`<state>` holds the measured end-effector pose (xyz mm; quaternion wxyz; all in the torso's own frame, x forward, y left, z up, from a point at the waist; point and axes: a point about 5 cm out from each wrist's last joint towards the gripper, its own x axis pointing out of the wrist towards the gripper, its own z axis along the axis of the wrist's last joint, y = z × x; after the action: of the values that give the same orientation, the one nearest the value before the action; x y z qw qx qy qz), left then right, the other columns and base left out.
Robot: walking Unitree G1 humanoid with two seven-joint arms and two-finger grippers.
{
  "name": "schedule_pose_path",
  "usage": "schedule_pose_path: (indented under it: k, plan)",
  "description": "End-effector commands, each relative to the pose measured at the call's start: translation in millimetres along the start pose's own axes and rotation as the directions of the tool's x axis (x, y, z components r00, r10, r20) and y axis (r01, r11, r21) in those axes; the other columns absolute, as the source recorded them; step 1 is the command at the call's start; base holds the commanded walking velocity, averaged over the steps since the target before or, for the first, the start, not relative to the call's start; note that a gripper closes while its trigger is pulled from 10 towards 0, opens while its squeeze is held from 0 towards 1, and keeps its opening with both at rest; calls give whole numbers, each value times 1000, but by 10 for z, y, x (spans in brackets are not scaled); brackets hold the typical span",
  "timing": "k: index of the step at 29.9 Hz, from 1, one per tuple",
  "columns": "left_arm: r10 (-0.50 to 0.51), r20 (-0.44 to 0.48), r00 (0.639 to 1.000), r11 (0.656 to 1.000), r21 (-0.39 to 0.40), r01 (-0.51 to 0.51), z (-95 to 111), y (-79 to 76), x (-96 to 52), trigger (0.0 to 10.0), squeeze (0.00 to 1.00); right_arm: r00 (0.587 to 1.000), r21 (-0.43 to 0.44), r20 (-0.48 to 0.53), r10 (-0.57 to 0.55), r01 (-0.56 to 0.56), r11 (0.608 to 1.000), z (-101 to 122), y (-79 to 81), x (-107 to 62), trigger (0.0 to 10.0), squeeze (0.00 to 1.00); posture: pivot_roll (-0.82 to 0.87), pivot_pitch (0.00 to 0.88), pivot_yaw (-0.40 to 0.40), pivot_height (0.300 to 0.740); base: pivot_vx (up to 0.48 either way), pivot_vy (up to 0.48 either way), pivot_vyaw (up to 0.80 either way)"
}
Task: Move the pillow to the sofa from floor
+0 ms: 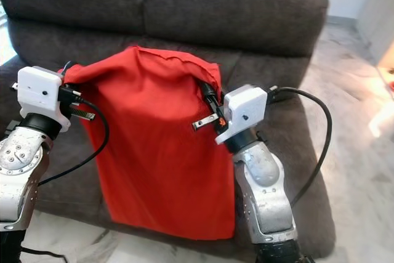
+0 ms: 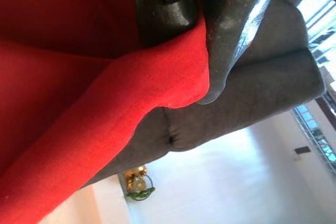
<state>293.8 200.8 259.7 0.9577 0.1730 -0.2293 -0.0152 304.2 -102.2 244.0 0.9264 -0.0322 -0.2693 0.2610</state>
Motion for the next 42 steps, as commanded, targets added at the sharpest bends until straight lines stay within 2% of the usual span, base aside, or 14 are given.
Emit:
schedule_pose_path:
  k: [1, 6, 14, 20, 26, 31, 38, 40, 42]
  plan:
    - [5, 102, 995, 1000, 6, -5, 211, -7, 28, 10000, 0, 1000, -16, 27, 11, -10, 1000, 78, -21, -19, 10000, 0, 86, 106, 10, 740, 304, 0, 0]
    - [7, 99, 995, 1000, 7, -8, 201, -1, 29, 10000, 0, 999, -11, 32, 18, -18, 1000, 85, 1, -14, 10000, 0, 86, 104, 10, 740, 303, 0, 0]
    - [8, 94, 996, 1000, 8, -9, 188, 1, 31, 10000, 0, 999, -21, 31, -30, 31, 999, 81, -72, 15, 10000, 0, 87, 102, 9, 740, 304, 0, 0]
    - [-3, 73, 997, 1000, -3, 3, 143, -16, 21, 10000, 0, 999, -11, 43, -13, 13, 1000, 87, -44, 37, 10000, 0, 87, 102, 8, 740, 301, 0, 0]
    - [-144, -23, 989, 988, -62, 142, -45, -215, -61, 10000, 0, 999, -14, -36, 7, -8, 1000, -91, -20, -13, 10000, 0, 88, 103, 7, 740, 43, 0, 0]
    - [-266, -126, 956, 964, -39, 263, -211, -369, -164, 10000, 0, 997, 1, -78, 11, -11, 1000, -211, 7, -64, 10000, 0, 91, 104, 4, 740, 0, 0, 0]
    - [-290, -175, 941, 955, 5, 295, -287, -372, -195, 10000, 0, 994, 13, -111, 6, -4, 1000, -302, 11, -99, 10000, 0, 90, 106, 3, 740, 0, 0, 0]
    - [-322, -187, 928, 940, 49, 336, -300, -404, -211, 10000, 0, 993, 13, -116, 3, -1, 1000, -319, 11, -106, 10000, 0, 90, 106, 3, 740, 0, 0, 0]
    - [-358, -210, 910, 927, 36, 373, -328, -462, -248, 10000, 0, 990, 16, -140, -5, 8, 1000, -373, 13, -131, 10000, 0, 90, 107, 2, 740, 0, 0, 0]
